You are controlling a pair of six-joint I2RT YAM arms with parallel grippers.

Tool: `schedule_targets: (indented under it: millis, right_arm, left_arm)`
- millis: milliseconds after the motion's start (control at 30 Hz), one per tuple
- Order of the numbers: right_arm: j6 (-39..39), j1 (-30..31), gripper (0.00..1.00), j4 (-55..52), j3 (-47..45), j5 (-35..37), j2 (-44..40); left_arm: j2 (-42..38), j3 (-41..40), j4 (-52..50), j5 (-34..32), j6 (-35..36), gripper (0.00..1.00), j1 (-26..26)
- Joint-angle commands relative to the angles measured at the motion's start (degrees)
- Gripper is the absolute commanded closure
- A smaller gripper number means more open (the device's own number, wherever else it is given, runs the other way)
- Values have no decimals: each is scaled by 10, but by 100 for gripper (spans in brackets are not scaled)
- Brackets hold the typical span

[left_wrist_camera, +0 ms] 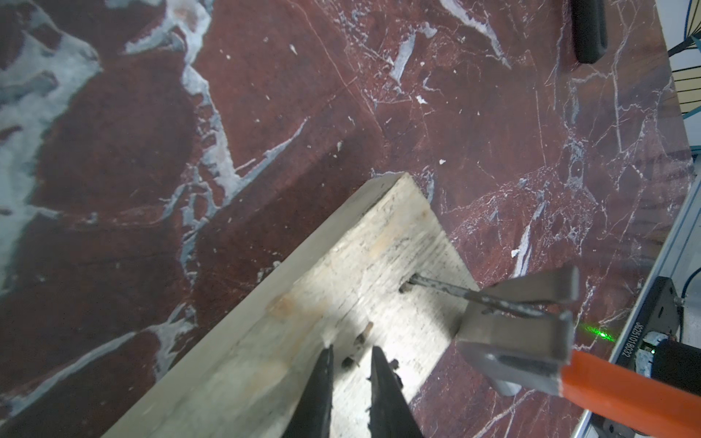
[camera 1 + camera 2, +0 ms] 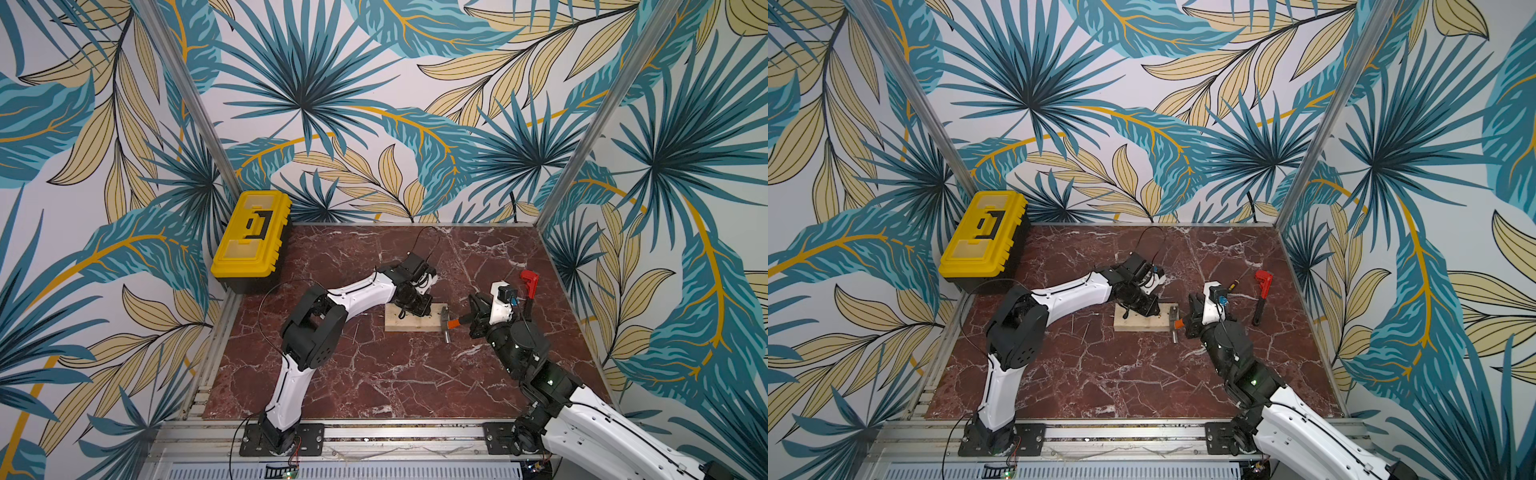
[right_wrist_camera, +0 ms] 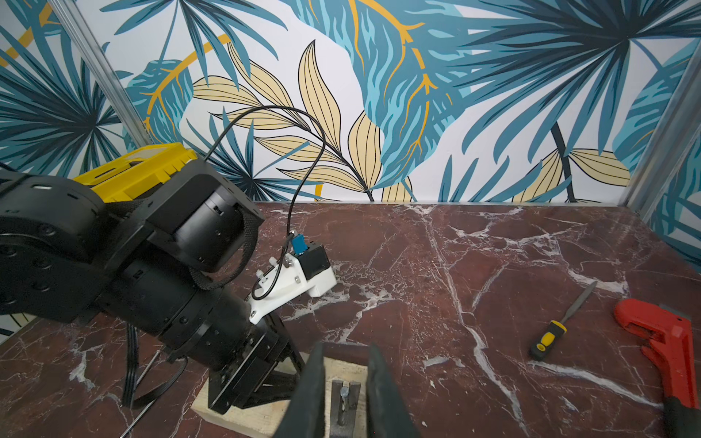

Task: Use a claw hammer to pull out a nail
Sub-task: Remove the nail from the mounting plate.

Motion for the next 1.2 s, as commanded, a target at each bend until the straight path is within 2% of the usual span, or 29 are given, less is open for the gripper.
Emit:
schedule_targets:
  millis: [0,600,1167]
  right_arm:
    - [-30,1,100,-97,-22,20,15]
    - [-34,0,100,-108,-28,38,-33]
    - [-32,1,100,-115,-19,39,-44]
  left_arm:
    - [138,-70,-152,-111,0,79,10]
    - [141,-72,-151,-112,0,80,10]
    - [141,-73,-151,-109,0,80,10]
